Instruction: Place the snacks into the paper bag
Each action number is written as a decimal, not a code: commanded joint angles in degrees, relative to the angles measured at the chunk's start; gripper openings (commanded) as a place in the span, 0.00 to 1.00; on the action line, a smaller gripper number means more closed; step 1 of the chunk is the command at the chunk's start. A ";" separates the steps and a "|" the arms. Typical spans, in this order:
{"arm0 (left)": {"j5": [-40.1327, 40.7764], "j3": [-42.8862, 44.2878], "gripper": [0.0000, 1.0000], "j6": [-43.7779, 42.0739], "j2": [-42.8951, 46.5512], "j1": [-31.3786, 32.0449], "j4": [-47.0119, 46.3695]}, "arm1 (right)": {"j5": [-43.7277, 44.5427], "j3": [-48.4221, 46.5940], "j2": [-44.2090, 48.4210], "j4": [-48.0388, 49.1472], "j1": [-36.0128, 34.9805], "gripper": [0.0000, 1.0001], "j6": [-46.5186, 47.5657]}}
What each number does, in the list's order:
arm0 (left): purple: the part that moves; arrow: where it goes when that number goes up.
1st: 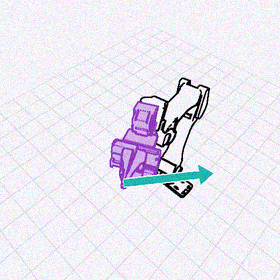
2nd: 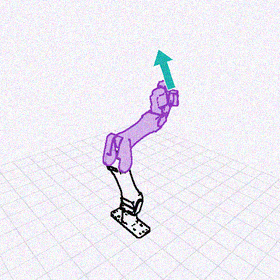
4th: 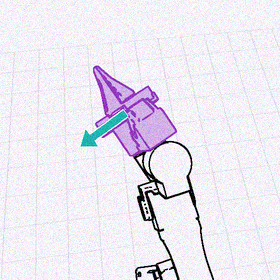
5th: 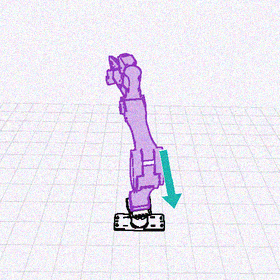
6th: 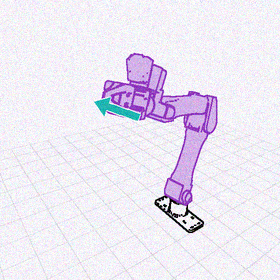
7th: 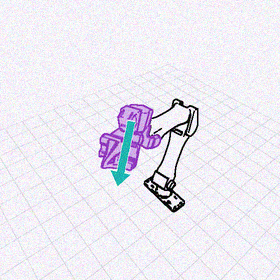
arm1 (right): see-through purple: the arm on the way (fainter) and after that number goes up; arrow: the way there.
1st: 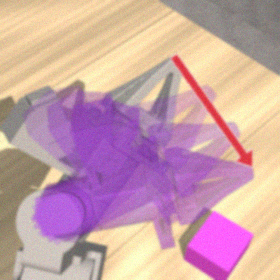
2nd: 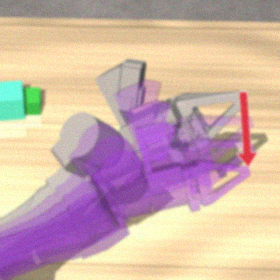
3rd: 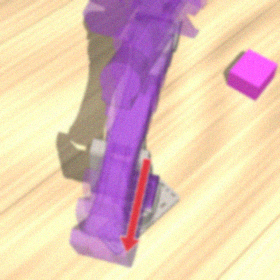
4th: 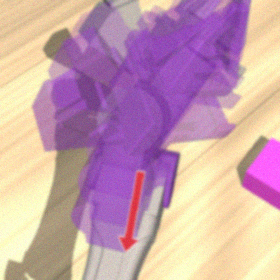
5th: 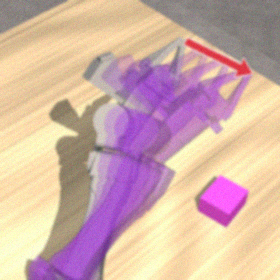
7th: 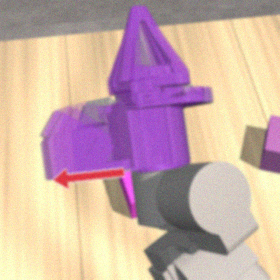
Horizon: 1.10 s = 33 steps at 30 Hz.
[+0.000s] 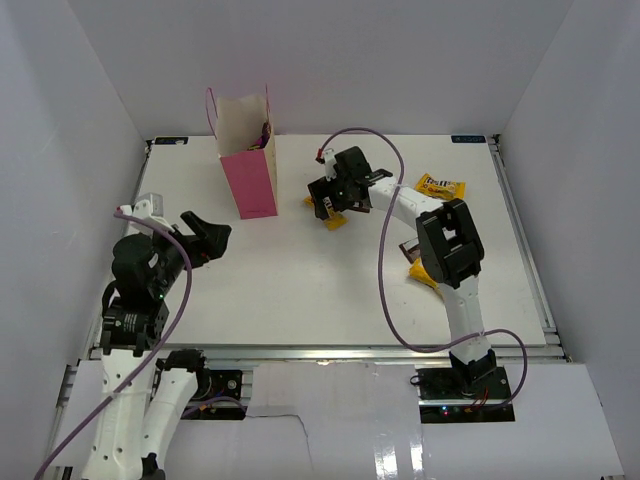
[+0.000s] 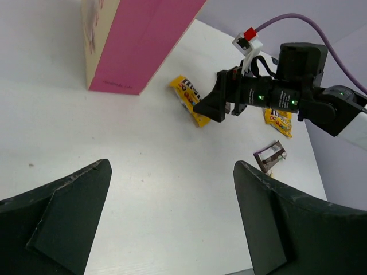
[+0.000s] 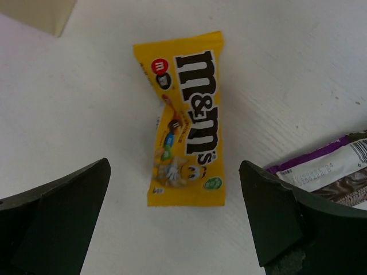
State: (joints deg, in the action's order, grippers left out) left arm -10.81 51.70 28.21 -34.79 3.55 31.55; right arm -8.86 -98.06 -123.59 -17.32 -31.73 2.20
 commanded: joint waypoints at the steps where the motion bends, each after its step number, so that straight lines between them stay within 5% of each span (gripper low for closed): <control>1: 1.75 -2.66 0.98 5.45 4.44 0.05 3.51 | 4.64 -4.68 -2.70 2.20 0.35 1.00 -3.60; 7: 1.76 -3.10 0.98 6.68 6.13 0.05 6.42 | 6.67 -6.71 -7.54 3.70 0.00 0.91 -4.13; 11: 1.58 -3.10 0.98 6.95 5.43 0.05 6.42 | 4.03 -4.87 -7.55 3.70 -0.18 0.63 -3.52; 20: 0.53 -5.03 0.98 7.21 4.38 0.05 3.08 | -0.43 1.90 1.40 3.79 0.87 0.21 1.05; 27: -0.27 -7.58 0.98 7.13 5.34 0.05 -0.26 | -20.90 9.73 20.12 6.86 0.01 0.14 18.27; 33: 0.09 -8.90 0.98 6.60 7.01 0.05 -2.37 | -19.01 -3.87 21.73 5.45 -8.07 0.14 18.20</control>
State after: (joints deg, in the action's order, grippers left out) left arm -10.13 43.38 35.03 -28.80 3.55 32.03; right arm -25.28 -95.53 -102.06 -14.85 -35.33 18.59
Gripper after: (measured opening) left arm 0.979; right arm 0.252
